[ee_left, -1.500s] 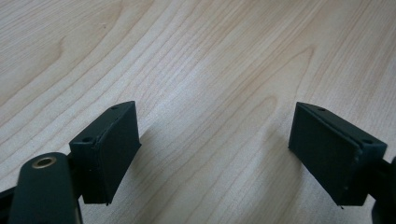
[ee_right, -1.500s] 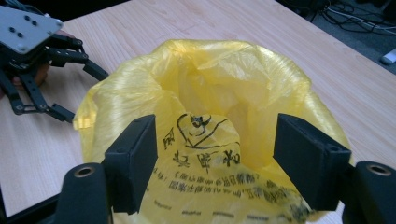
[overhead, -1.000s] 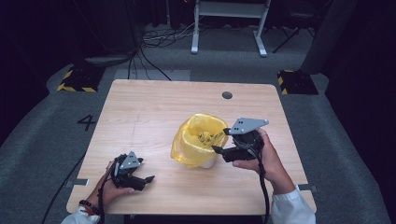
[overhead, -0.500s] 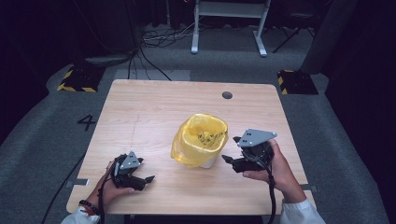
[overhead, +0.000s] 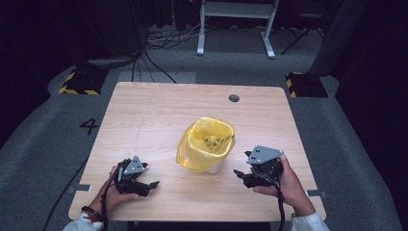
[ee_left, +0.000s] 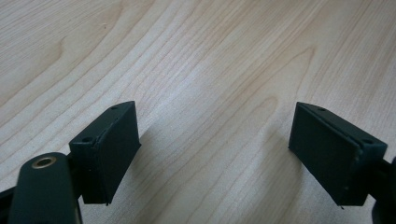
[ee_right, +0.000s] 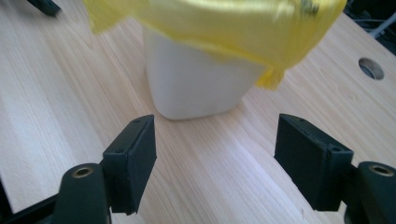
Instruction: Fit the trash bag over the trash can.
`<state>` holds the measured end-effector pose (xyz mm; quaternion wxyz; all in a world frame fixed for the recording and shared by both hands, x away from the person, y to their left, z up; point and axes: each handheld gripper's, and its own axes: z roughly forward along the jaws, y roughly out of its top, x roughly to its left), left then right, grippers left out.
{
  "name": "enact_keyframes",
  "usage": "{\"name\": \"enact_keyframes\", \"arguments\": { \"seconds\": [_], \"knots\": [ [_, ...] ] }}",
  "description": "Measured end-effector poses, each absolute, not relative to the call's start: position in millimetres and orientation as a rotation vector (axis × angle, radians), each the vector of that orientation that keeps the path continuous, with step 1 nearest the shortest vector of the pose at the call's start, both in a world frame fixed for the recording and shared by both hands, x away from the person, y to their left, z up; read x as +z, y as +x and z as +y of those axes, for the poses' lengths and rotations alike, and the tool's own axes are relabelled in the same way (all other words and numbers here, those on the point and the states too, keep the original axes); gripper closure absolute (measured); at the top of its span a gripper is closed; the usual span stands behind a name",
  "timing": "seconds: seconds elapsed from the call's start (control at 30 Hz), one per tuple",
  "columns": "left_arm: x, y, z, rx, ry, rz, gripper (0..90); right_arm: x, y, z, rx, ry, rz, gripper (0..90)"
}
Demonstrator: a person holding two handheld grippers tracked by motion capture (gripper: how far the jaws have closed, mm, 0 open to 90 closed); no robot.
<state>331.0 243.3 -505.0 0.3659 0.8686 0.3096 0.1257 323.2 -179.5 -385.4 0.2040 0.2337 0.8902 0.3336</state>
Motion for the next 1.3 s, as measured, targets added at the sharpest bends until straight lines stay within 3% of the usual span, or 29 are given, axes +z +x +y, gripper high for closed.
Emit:
{"name": "enact_keyframes", "arguments": {
  "seconds": [0.53,1.3],
  "knots": [
    [-505,331,243,0.323,2.233,0.797,16.1,-442,326,-206,0.851,0.725,2.502,26.1],
    [-505,331,243,0.324,2.233,0.796,16.1,-491,315,-250,0.939,0.894,2.496,24.1]
  ]
}}
